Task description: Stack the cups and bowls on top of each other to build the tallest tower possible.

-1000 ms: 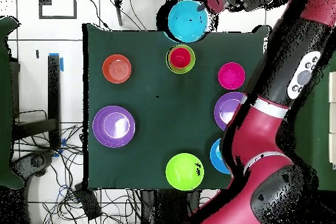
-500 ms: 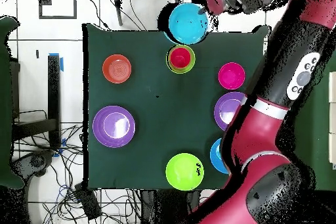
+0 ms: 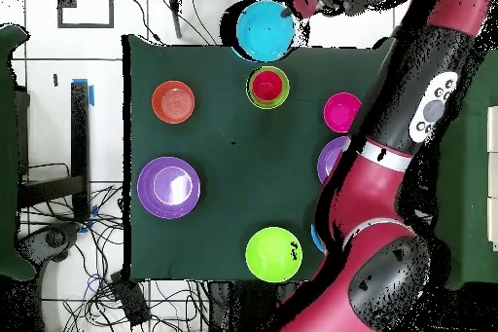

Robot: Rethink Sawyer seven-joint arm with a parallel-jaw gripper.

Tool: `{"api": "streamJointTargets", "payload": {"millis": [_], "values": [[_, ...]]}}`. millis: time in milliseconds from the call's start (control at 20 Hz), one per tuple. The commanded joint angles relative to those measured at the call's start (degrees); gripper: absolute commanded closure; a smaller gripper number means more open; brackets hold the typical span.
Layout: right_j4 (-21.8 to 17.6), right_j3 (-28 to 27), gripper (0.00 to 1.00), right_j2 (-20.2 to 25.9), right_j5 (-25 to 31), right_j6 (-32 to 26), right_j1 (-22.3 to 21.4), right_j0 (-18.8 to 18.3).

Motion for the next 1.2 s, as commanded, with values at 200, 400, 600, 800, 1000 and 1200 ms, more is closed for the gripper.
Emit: {"api": "streamJointTargets", "payload": {"millis": [200, 400, 600, 800, 1000, 1200], "values": [[-5.2, -4.8, 1.0, -7.6, -2.1, 3.9, 1.2, 1.9], [-6.8, -5.5, 1.0, -7.2, -2.5, 2.6, 1.3, 2.0], [-9.3, -6.4, 1.0, -6.5, -2.3, 1.1, 1.4, 2.1], [-11.9, -7.4, 1.0, -5.1, -2.5, -0.4, 1.6, 2.1], [-13.4, -7.9, 1.0, -3.9, -2.4, -1.1, 1.9, 2.1], [-14.8, -8.5, 1.0, -2.7, -2.0, -1.7, 2.3, 2.2]]}}
